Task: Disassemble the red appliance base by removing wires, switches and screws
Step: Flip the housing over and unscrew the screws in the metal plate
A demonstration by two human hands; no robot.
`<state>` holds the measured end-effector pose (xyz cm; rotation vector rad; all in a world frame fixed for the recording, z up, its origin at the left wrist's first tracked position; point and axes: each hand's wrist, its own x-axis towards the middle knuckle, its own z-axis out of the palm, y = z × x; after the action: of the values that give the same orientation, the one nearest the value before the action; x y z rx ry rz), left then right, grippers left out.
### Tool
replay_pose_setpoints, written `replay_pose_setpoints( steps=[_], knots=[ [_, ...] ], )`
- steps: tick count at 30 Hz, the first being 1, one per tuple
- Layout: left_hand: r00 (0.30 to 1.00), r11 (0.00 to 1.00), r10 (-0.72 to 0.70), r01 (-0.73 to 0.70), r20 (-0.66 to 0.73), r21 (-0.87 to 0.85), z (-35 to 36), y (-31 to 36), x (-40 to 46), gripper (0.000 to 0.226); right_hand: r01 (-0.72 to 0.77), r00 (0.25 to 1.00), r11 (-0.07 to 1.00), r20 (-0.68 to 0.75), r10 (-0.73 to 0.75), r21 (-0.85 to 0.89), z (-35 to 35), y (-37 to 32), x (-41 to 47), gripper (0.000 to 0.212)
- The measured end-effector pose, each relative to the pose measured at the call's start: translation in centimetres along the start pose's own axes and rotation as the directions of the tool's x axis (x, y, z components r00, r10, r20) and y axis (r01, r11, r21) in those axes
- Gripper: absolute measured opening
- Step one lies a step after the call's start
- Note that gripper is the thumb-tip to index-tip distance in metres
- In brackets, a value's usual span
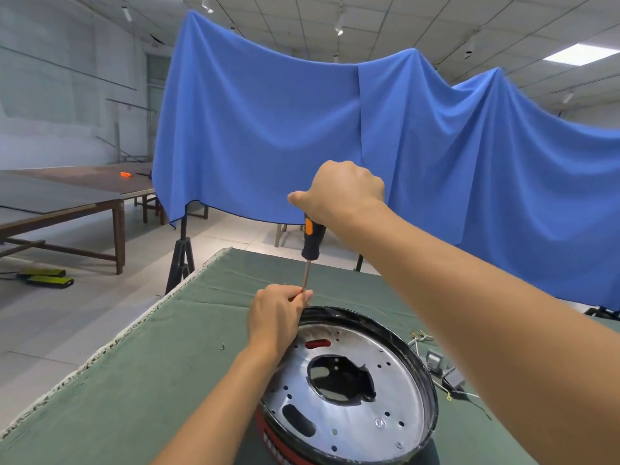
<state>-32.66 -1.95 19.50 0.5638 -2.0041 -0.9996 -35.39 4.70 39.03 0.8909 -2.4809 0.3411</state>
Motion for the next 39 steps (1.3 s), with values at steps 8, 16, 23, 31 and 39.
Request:
replay_pose_setpoints(
  steps=[8, 16, 23, 31, 39],
  knots=[
    [0.994, 0.939, -0.058, 0.024, 0.09, 0.343, -1.3, 0.2, 0.3, 0.017, 0.029, 0.979, 0.997, 0.203, -0.013, -0.074, -0.4, -0.1, 2.2, 0.023],
    [0.911, 0.858, -0.325, 0.17, 0.255, 0.484, -1.8, -2.4, -0.5, 0.021, 0.097, 0.902, 0.993, 0.417, -0.116, 0.066, -1.7, 1.4, 3.3, 0.027],
    [0.922, 0.879, -0.292, 0.156, 0.252, 0.451, -1.8, -2.6, -0.3, 0.025, 0.111, 0.856, 0.991, 0.513, -0.061, -0.068, -2.6, 0.1, 2.3, 0.042],
    [0.929, 0.889, -0.27, 0.139, 0.255, 0.437, -2.0, -2.5, -0.5, 0.031, 0.239, 0.863, 0.97, 0.466, -0.194, -0.037, -2.0, 0.1, 3.5, 0.033],
    [0.928, 0.895, -0.264, 0.134, 0.264, 0.426, -1.9, -2.5, -0.3, 0.03, 0.188, 0.832, 0.98, 0.541, -0.126, -0.061, -3.0, -0.1, 1.4, 0.045]
  ],
)
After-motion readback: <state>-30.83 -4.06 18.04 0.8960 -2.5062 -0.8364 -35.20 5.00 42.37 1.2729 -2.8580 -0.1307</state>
